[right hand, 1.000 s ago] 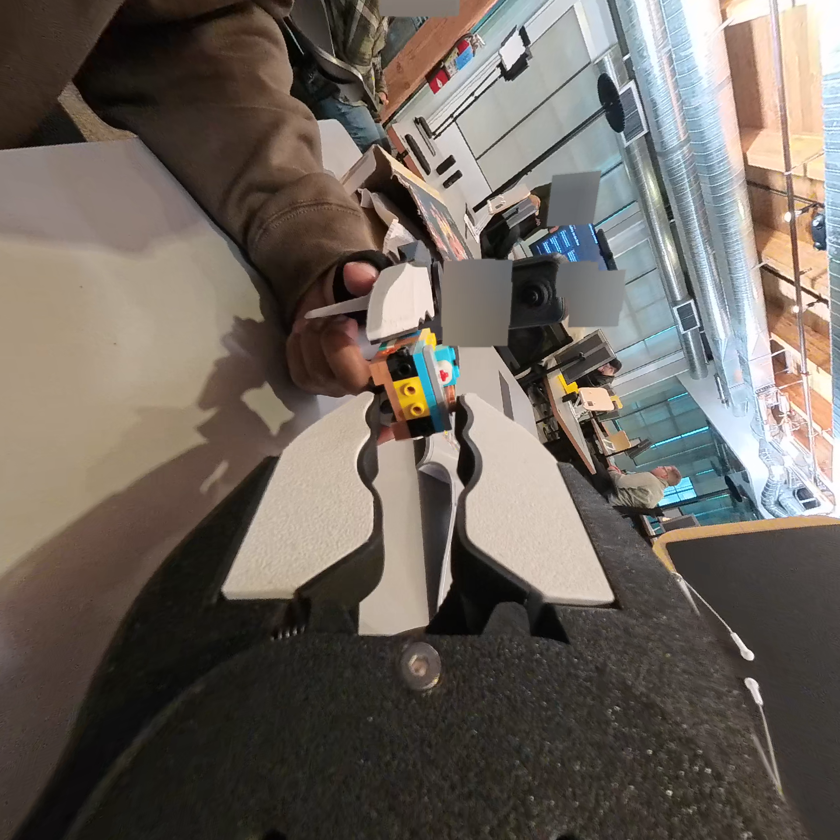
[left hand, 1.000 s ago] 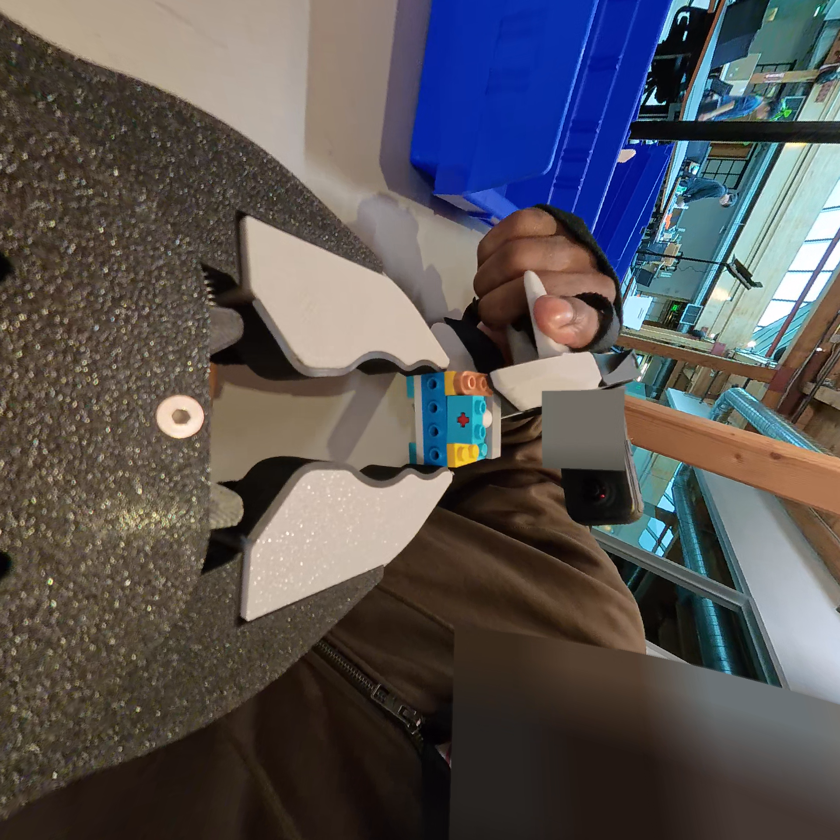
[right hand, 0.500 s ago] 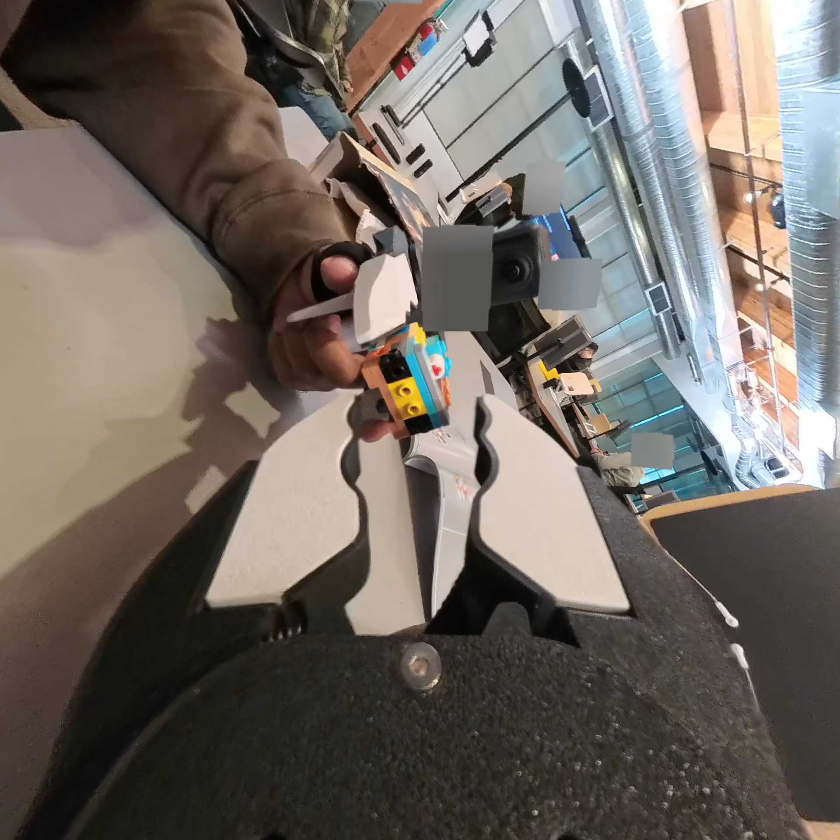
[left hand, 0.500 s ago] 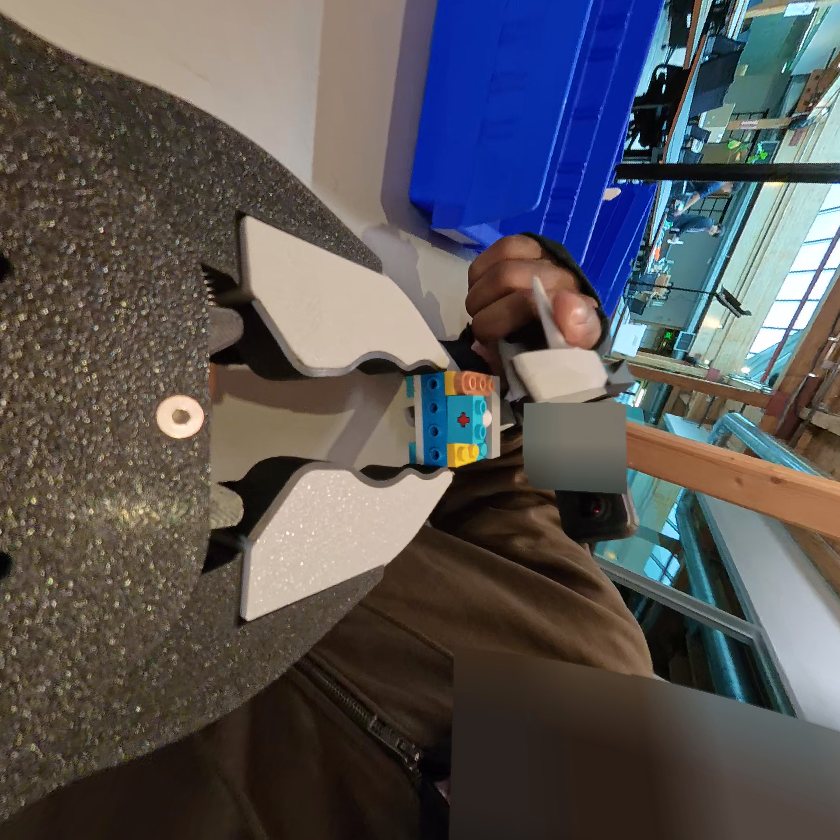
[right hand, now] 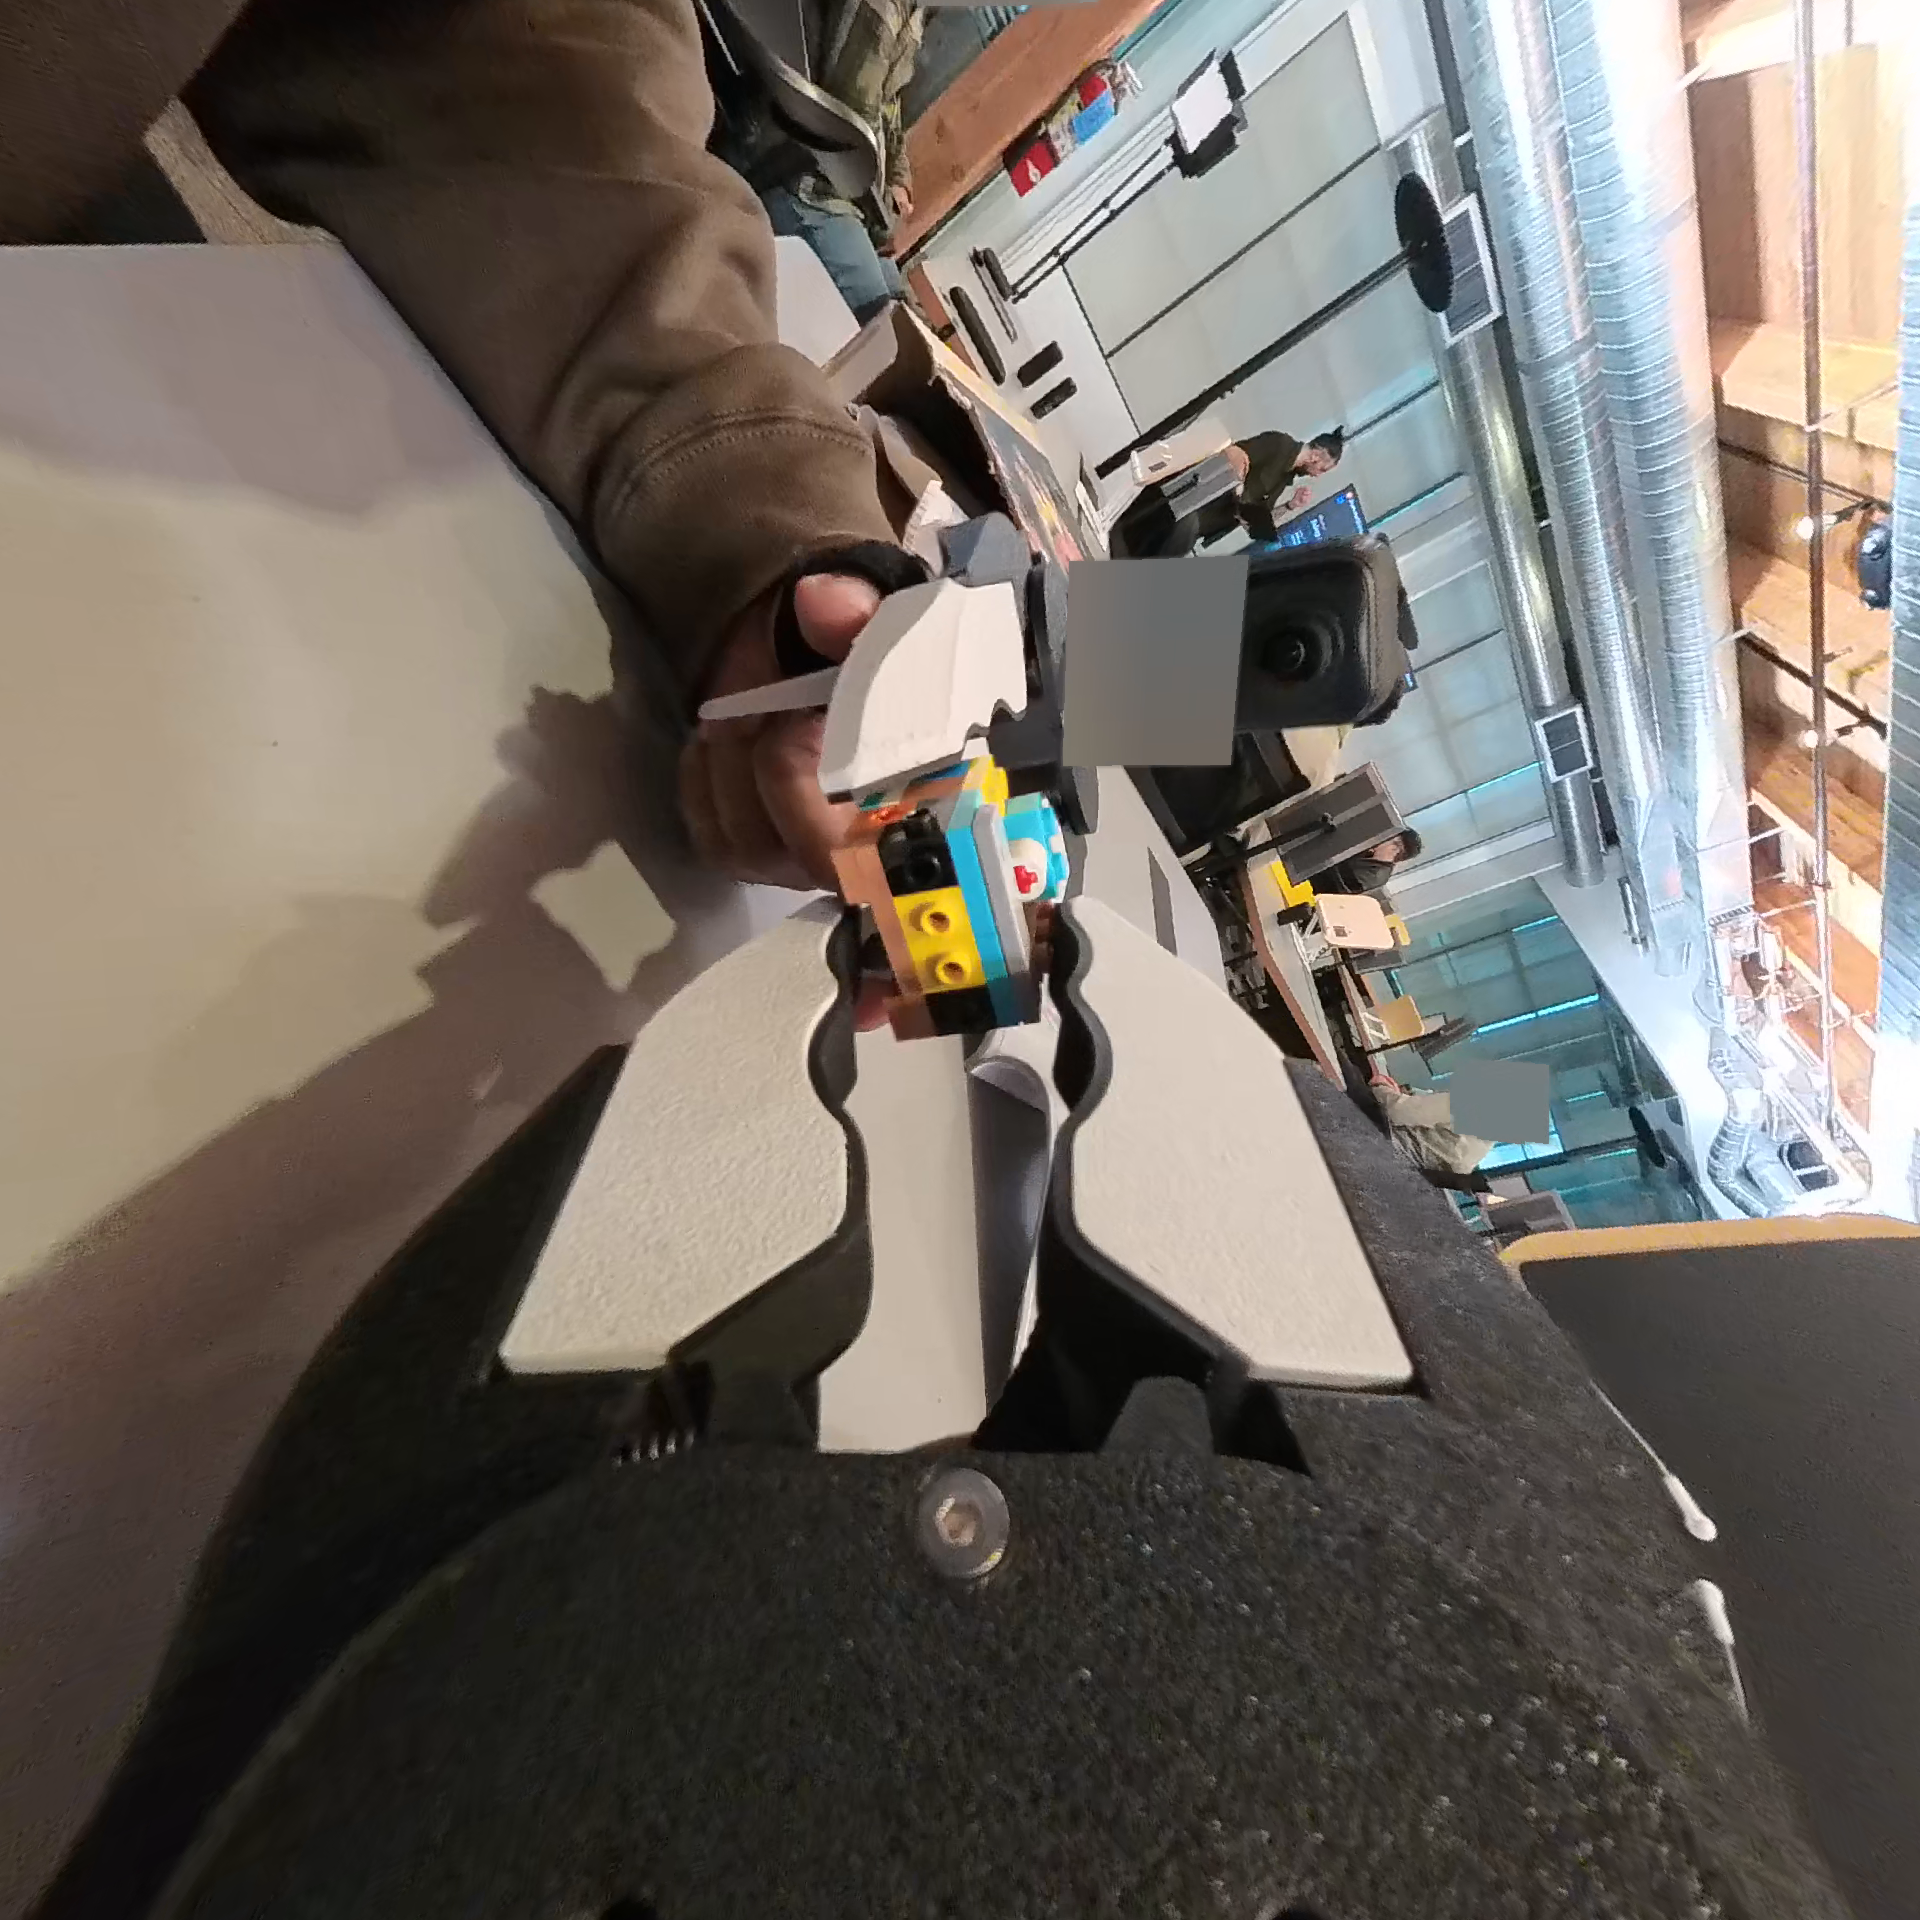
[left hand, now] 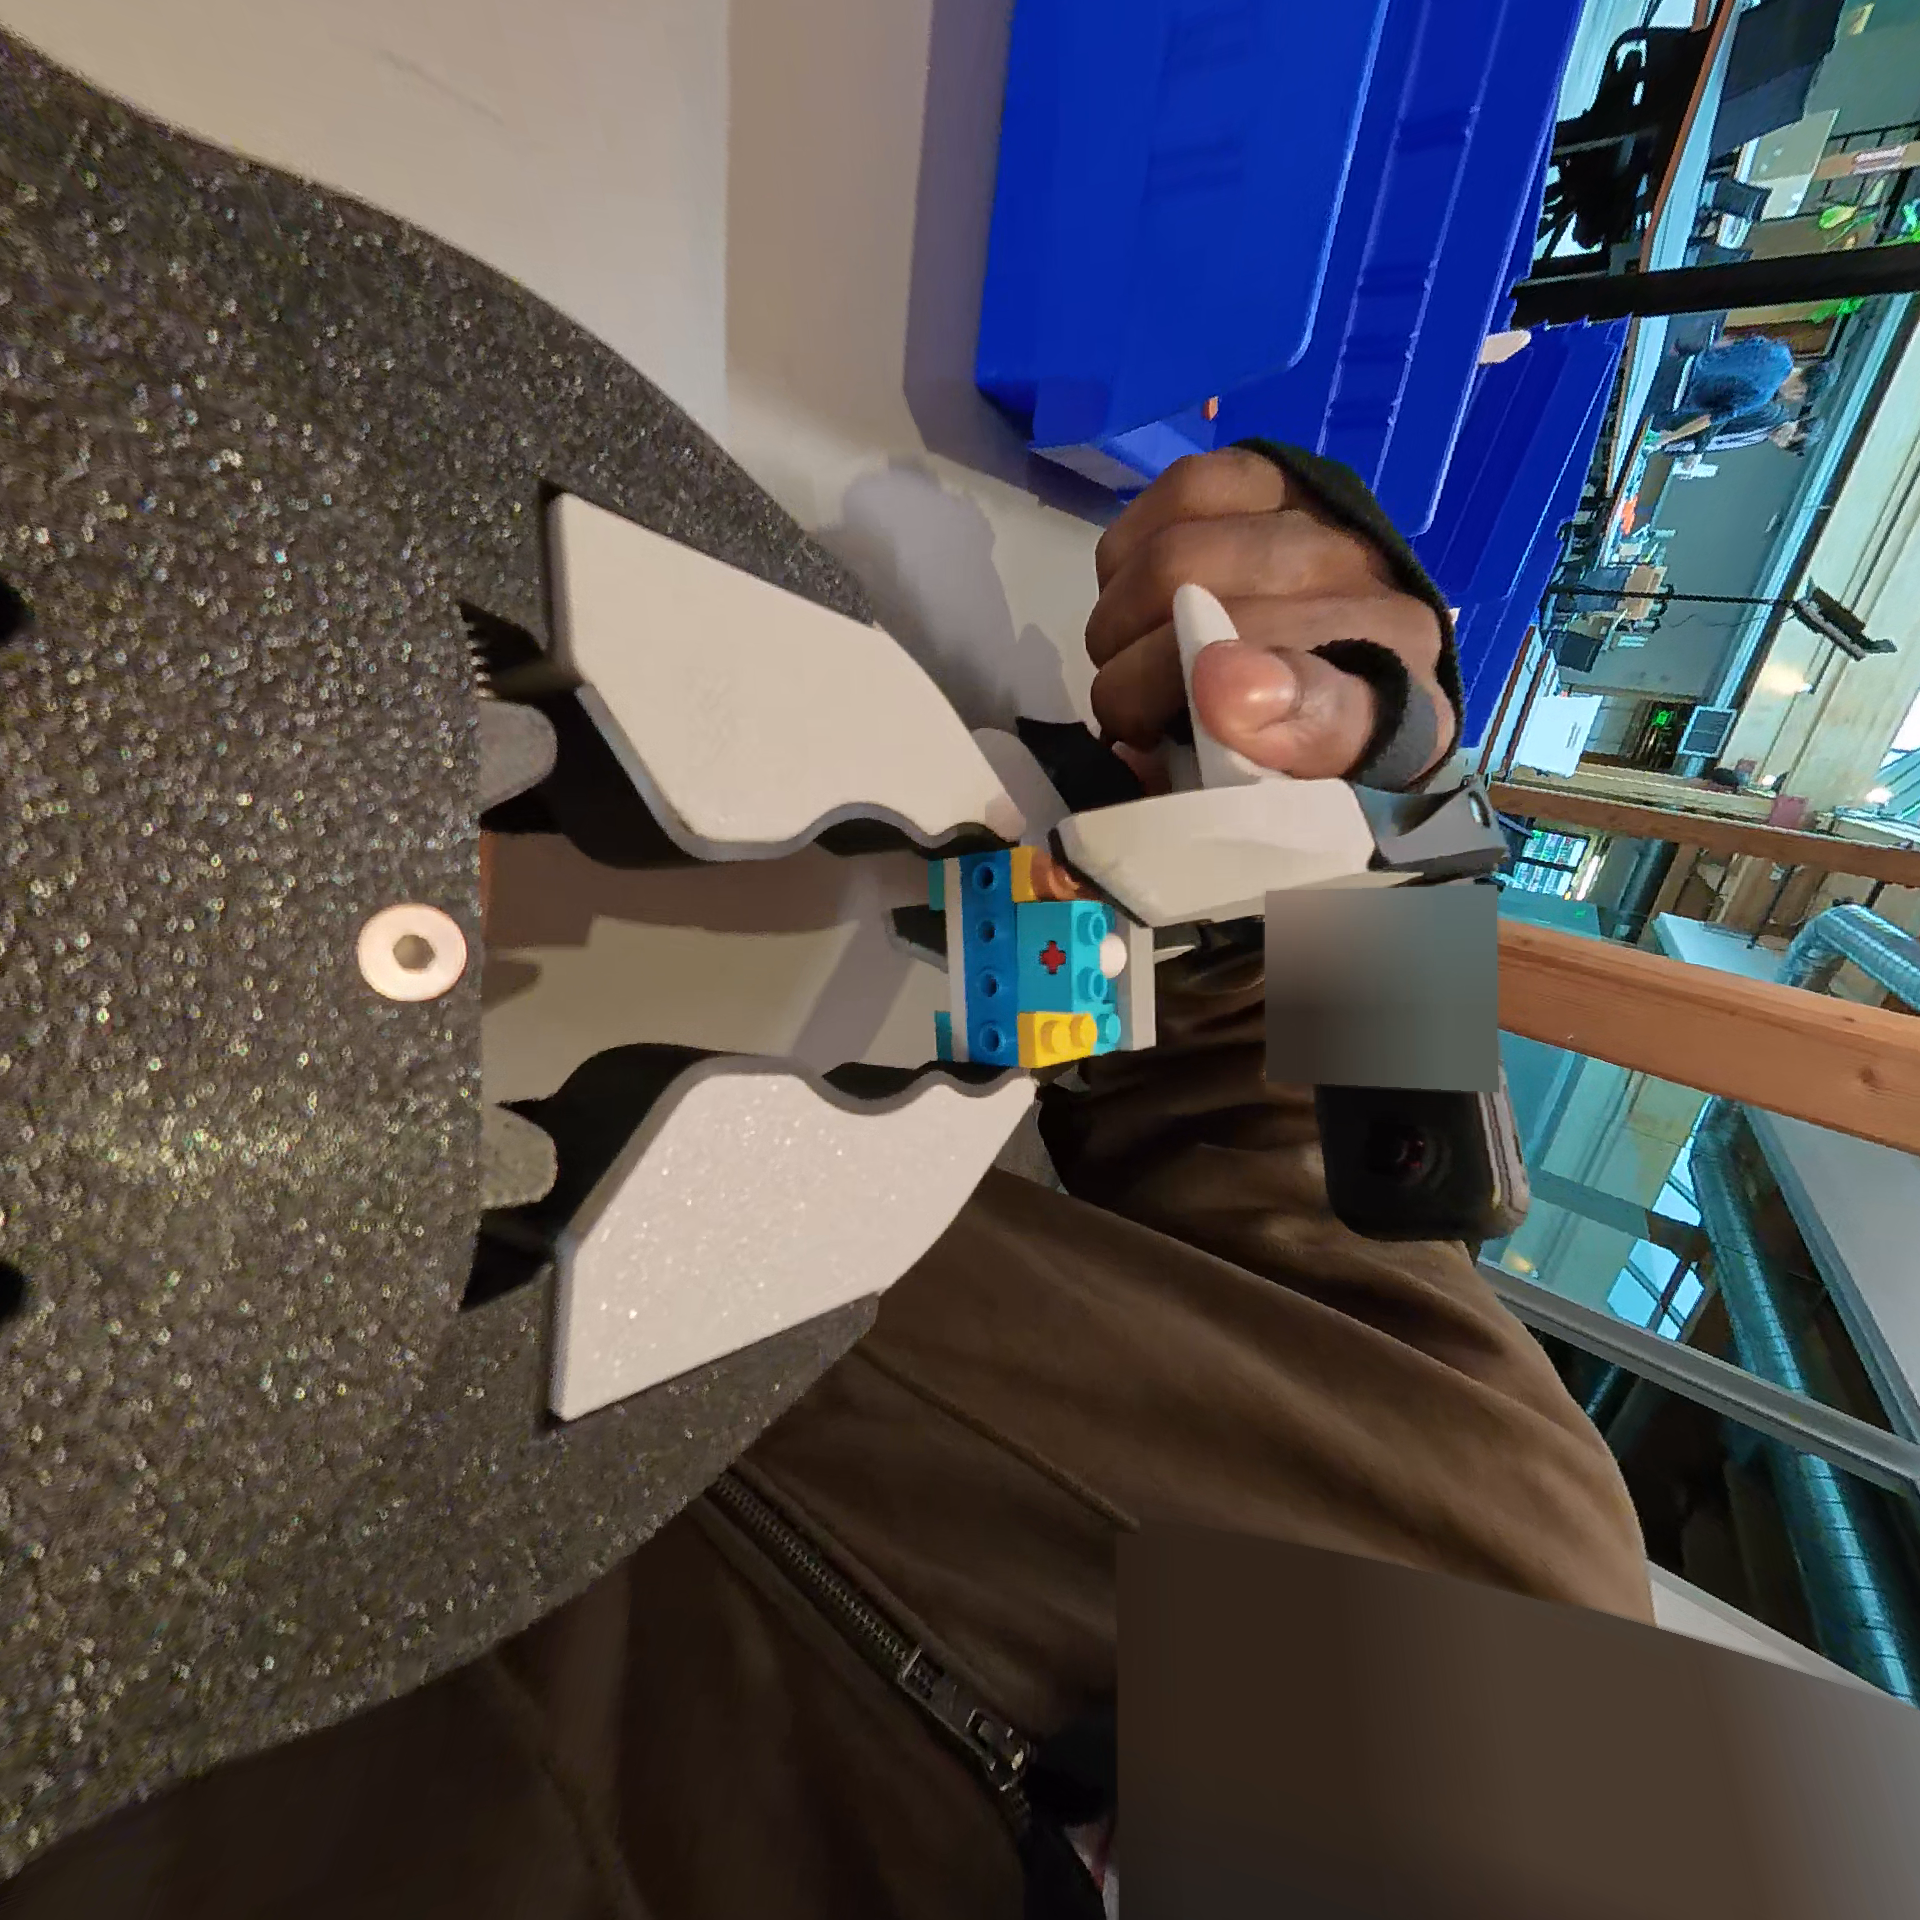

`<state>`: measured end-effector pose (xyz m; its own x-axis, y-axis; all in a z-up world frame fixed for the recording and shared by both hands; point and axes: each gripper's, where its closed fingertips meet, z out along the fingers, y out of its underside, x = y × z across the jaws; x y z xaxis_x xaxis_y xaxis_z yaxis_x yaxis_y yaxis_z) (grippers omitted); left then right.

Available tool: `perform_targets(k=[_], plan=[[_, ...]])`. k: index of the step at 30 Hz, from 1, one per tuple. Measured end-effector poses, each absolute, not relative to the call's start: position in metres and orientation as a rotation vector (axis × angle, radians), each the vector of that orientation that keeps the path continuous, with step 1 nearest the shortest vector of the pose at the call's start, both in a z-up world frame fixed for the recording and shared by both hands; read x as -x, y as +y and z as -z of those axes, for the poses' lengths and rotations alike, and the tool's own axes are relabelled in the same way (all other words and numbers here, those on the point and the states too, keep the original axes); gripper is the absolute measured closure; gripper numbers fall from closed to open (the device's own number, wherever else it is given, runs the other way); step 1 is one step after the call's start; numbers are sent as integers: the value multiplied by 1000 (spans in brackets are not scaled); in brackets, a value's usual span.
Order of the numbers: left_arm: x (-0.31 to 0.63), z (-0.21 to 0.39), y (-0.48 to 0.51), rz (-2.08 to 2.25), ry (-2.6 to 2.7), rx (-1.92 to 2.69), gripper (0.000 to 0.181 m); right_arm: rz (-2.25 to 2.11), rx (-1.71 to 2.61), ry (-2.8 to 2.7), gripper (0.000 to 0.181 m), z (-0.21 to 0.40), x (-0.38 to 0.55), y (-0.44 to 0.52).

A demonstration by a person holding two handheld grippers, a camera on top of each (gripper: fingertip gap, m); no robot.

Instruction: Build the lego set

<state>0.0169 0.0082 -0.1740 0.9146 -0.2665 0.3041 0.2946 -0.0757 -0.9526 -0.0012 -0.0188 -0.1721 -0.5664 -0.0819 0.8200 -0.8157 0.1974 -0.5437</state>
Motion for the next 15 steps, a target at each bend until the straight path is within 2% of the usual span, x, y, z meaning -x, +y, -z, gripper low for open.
perform_targets(k=[7, 8, 9, 11, 13, 15], plan=[[-7, 174, 7, 423, -67, 1581, 144, -1384, -768, -1798, 146, 173, 13, -20], [-3, 174, 7, 383, -77, 1583, 144, -1367, -736, -1805, 142, 173, 18, -19], [2, 175, 5, 336, -84, 1597, 144, -1372, -719, -1845, 126, 176, 20, -18], [11, 179, 3, 228, -94, 1636, 144, -1417, -651, -1954, 111, 181, 25, -13], [19, 181, 2, 127, -104, 1669, 144, -1478, -578, -2023, 108, 183, 28, -7], [27, 186, 1, 24, -106, 1709, 144, -1540, -502, -2085, 114, 183, 31, -2]])
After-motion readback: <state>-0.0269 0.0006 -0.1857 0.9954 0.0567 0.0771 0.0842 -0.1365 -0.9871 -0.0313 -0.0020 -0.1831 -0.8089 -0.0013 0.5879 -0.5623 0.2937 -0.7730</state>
